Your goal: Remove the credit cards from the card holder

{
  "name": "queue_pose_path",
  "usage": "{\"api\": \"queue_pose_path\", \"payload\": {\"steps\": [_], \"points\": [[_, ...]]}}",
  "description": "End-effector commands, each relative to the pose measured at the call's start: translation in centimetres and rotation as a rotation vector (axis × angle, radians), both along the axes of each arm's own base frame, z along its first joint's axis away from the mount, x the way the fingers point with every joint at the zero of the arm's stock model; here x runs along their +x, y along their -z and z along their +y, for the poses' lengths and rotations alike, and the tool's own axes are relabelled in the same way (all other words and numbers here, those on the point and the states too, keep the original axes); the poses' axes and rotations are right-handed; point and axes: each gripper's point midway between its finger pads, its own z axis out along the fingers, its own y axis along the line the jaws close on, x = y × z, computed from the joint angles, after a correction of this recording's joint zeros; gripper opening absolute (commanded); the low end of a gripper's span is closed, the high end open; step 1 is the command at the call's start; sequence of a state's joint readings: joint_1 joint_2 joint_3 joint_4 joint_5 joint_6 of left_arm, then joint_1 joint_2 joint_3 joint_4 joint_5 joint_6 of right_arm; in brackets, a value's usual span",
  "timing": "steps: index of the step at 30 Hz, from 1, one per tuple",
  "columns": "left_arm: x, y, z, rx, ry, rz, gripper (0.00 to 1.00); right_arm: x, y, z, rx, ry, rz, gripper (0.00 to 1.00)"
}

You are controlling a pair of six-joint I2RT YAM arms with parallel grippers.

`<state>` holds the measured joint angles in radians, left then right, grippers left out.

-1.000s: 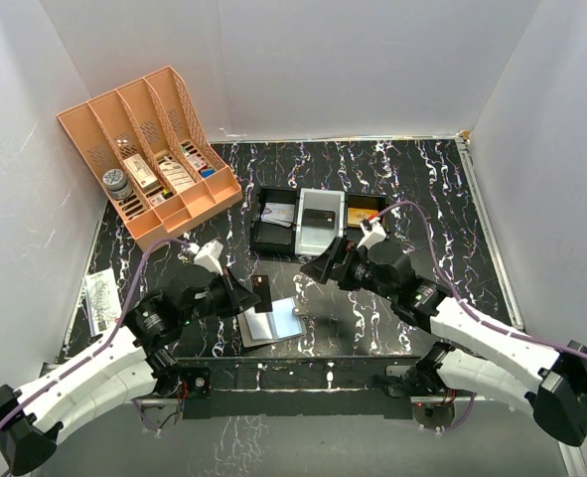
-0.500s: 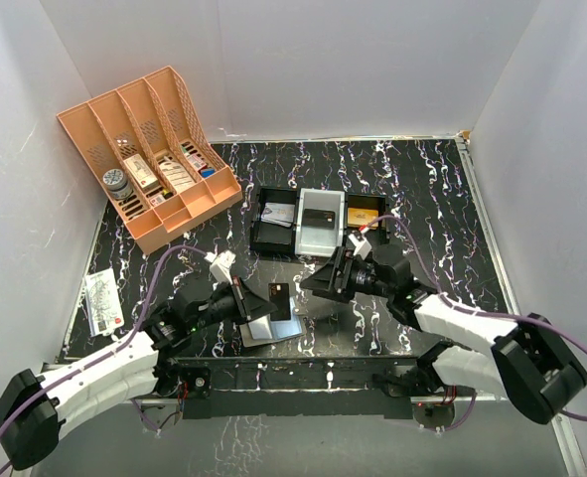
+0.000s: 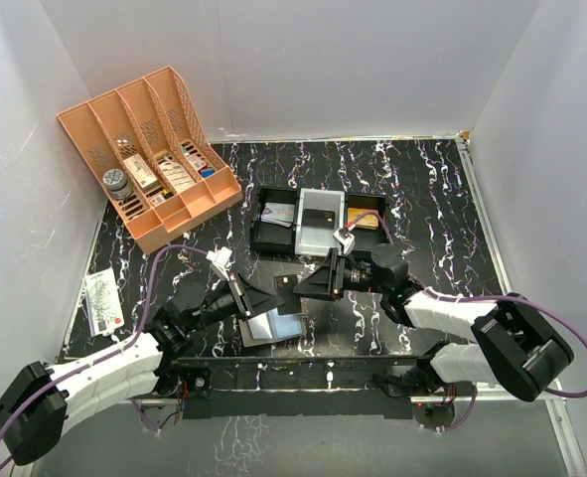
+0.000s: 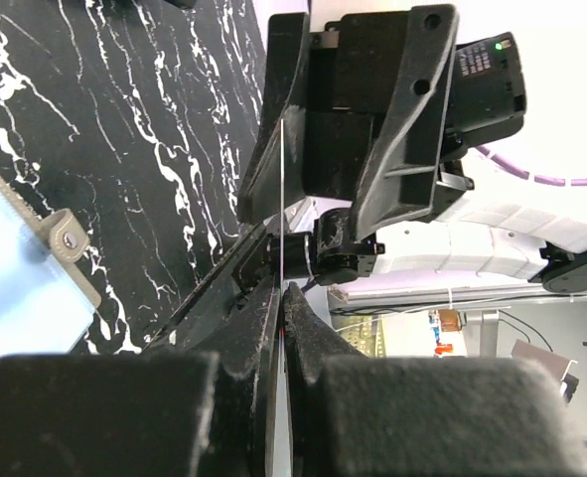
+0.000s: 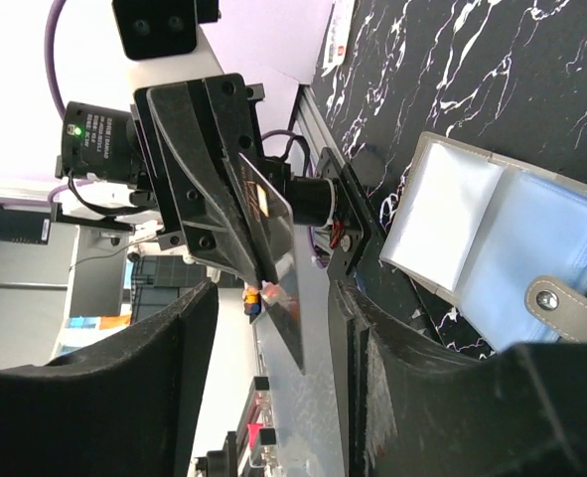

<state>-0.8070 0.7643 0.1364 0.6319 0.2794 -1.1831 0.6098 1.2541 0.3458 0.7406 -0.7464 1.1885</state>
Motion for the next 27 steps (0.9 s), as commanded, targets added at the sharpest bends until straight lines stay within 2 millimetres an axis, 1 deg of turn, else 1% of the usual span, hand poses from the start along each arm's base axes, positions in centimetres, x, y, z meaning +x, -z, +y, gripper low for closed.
{"api": "queue_pose_path", "payload": {"steps": [1,4,8,10,12,14,15,16,17,21,22,24,25,26,27], "points": [[0.3,-4.3,-0.8,-0.099,0.025,-0.084,0.0,-0.8,-1.8,0.6,0.054,-0.061,-0.073,0.43],[0.2,-4.8,-1.1,-0.108,0.039,-0.096,0.0,-1.1,-2.2,0.8,0.065,-0.089,-0.091,0.39],[0.1,-4.1,-1.5,-0.088,0.063,-0.067,0.0,-1.8,-3.1,0.8,0.11,-0.128,-0.118,0.34],[0.0,-4.0,-1.5,-0.097,0.069,-0.056,0.0,-1.9,-3.0,0.8,0.115,-0.135,-0.111,0.3],[-0.2,-4.0,-1.5,-0.113,0.069,-0.052,0.0,-2.0,-3.1,0.8,0.125,-0.143,-0.11,0.23],[-0.2,-3.9,-1.4,-0.11,0.067,-0.051,0.0,-2.1,-3.5,0.8,0.144,-0.15,-0.111,0.18],[-0.3,-3.9,-1.3,-0.108,0.066,-0.049,0.0,-2.1,-3.7,0.9,0.152,-0.151,-0.116,0.13],[-0.3,-3.8,-1.3,-0.103,0.066,-0.044,0.0,-2.2,-3.7,0.8,0.154,-0.153,-0.115,0.09],[-0.3,-3.9,-1.2,-0.102,0.067,-0.049,0.0,-2.7,-2.7,0.5,0.139,-0.154,-0.091,0.07],[-0.3,-3.6,-0.9,-0.071,0.057,-0.052,0.0,-2.3,-2.4,0.3,0.135,-0.128,-0.088,0.0],[-0.4,-3.5,-0.8,-0.064,0.056,-0.054,0.09,-2.2,-2.5,0.3,0.138,-0.121,-0.092,0.0],[-0.5,-3.3,-0.7,-0.035,0.059,-0.06,0.42,-1.9,-2.8,0.4,0.142,-0.115,-0.108,0.0],[-0.4,-3.1,-0.6,-0.009,0.056,-0.059,0.52,-1.7,-2.9,0.4,0.142,-0.109,-0.119,0.0],[-0.3,-2.8,-0.4,0.027,0.046,-0.056,0.59,-1.3,-3.0,0.4,0.136,-0.095,-0.132,0.0],[-0.1,-2.6,-0.1,0.061,0.034,-0.055,0.65,-1.0,-2.4,0.2,0.105,-0.08,-0.127,0.0]]}}
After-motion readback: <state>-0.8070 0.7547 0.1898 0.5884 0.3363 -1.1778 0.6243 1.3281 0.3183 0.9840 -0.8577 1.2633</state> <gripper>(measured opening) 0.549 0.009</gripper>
